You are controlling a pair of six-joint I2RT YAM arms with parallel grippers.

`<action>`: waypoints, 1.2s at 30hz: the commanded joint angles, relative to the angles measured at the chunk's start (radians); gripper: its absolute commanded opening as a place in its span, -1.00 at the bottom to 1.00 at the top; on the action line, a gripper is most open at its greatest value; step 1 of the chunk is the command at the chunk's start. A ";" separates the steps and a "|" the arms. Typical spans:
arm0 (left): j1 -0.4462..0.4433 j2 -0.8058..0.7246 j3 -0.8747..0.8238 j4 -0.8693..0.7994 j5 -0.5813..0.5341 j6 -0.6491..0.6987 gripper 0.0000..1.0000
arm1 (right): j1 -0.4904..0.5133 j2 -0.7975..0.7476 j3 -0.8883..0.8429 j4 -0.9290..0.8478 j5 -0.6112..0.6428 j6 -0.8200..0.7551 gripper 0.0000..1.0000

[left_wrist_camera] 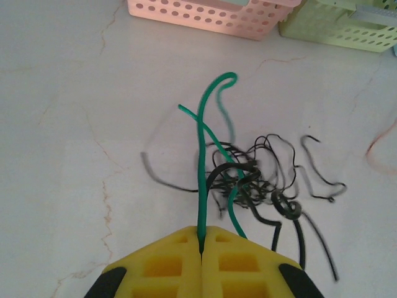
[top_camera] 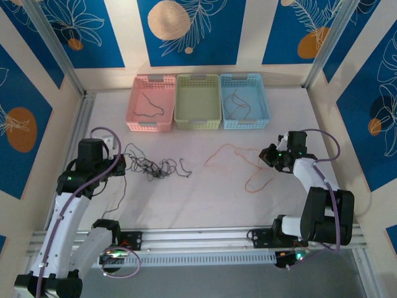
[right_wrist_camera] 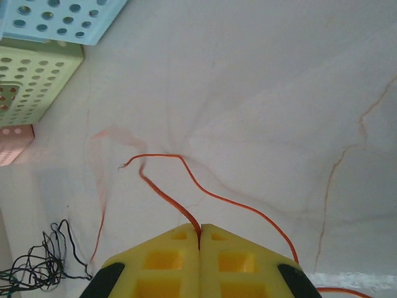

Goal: Untangle the cables

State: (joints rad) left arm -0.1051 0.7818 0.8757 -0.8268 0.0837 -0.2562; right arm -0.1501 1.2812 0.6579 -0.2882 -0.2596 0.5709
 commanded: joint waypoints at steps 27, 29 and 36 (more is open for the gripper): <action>0.017 0.004 -0.003 0.020 0.040 -0.010 -1.00 | 0.204 0.132 0.912 -0.114 0.062 0.078 -1.00; 0.016 0.006 -0.004 0.021 0.048 -0.011 -1.00 | 0.208 0.211 1.011 -0.113 0.076 0.083 -1.00; 0.017 0.007 -0.006 0.023 0.056 -0.010 -1.00 | 0.225 0.452 1.211 -0.046 0.154 0.174 -1.00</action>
State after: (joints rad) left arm -0.1009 0.7887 0.8757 -0.8223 0.1150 -0.2562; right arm 0.0639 1.6688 1.8000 -0.3519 -0.1585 0.6880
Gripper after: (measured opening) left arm 0.065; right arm 0.051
